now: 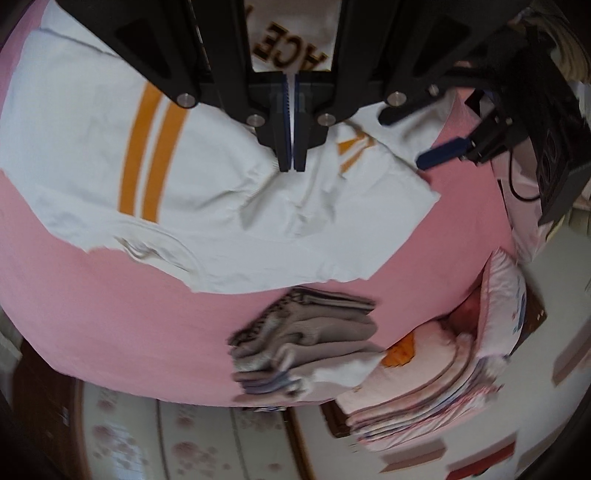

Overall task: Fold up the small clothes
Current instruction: 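Lower the cuff onto the shirt front while the right gripper closes on it, then hold the cuff with the right gripper and fold the sleeve side across the shirt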

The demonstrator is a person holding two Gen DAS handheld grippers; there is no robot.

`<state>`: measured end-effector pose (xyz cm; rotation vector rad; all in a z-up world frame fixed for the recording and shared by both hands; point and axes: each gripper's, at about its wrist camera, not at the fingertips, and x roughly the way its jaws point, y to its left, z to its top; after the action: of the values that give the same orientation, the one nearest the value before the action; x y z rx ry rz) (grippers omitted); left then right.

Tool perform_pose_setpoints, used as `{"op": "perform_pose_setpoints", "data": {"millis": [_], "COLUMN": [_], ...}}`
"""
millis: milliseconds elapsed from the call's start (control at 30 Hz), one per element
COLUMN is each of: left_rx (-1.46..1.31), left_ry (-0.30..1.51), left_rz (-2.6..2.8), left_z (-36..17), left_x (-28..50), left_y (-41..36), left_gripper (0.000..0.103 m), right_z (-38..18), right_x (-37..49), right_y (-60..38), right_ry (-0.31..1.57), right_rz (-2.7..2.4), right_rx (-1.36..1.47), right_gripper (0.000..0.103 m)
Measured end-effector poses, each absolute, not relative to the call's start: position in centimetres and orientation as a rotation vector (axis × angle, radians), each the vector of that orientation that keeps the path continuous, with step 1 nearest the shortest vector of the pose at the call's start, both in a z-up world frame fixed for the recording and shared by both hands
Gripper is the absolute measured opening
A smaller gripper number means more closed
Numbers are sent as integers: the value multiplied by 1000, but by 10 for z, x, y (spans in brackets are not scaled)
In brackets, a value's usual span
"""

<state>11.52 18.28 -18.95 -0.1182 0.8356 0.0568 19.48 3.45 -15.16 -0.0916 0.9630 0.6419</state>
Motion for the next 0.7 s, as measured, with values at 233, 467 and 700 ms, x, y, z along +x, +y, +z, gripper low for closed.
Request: {"op": "perform_pose_setpoints", "data": {"millis": [233, 467, 700], "left_rx": [-239, -285, -342], "left_ry": [860, 872, 902], "left_rz": [191, 160, 147], "left_z": [-204, -214, -222], "left_x": [117, 119, 115], "left_y": [246, 259, 271], "left_gripper": [67, 67, 67], "right_z": [-159, -204, -224], "right_x": [191, 212, 208], "right_y": [99, 128, 148], "right_ry": [946, 1000, 989], "right_rz": [770, 705, 693], "right_rx": [-248, -524, -734], "right_gripper": [28, 28, 36]}}
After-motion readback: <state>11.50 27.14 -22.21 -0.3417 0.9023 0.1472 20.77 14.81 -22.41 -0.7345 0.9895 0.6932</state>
